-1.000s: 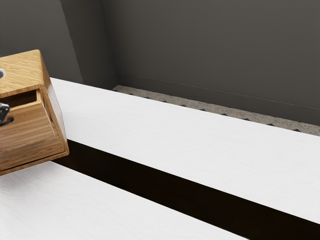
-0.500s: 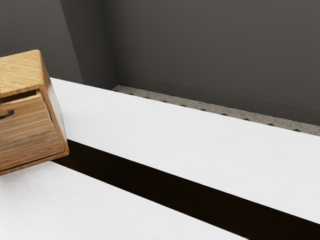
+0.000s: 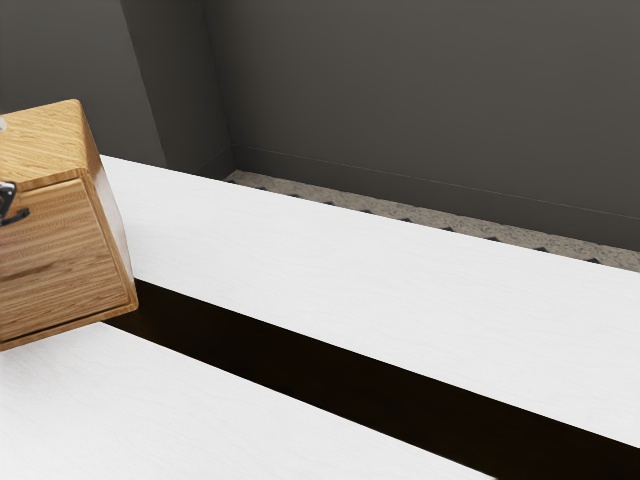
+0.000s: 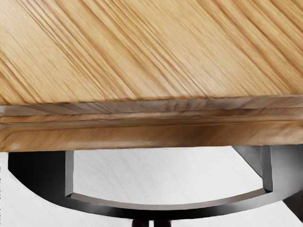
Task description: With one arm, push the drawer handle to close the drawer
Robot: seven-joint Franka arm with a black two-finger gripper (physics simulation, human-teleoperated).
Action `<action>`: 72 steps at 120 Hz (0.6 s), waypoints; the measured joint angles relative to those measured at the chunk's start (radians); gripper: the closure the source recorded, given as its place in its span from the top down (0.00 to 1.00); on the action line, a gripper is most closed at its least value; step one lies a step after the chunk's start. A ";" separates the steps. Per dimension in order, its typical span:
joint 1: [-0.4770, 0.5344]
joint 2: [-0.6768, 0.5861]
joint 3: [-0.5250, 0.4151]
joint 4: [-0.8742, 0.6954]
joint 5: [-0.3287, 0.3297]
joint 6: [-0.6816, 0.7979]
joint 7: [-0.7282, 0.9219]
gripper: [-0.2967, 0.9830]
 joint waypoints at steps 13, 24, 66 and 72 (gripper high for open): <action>-0.057 -0.004 0.066 0.023 0.006 0.000 0.002 0.15; -0.081 -0.006 0.090 0.032 0.002 -0.002 0.005 0.15; 0.546 -0.080 -0.732 0.085 -0.144 -0.170 0.031 0.32; 0.587 -0.097 -0.825 0.200 -0.202 -0.290 0.043 0.41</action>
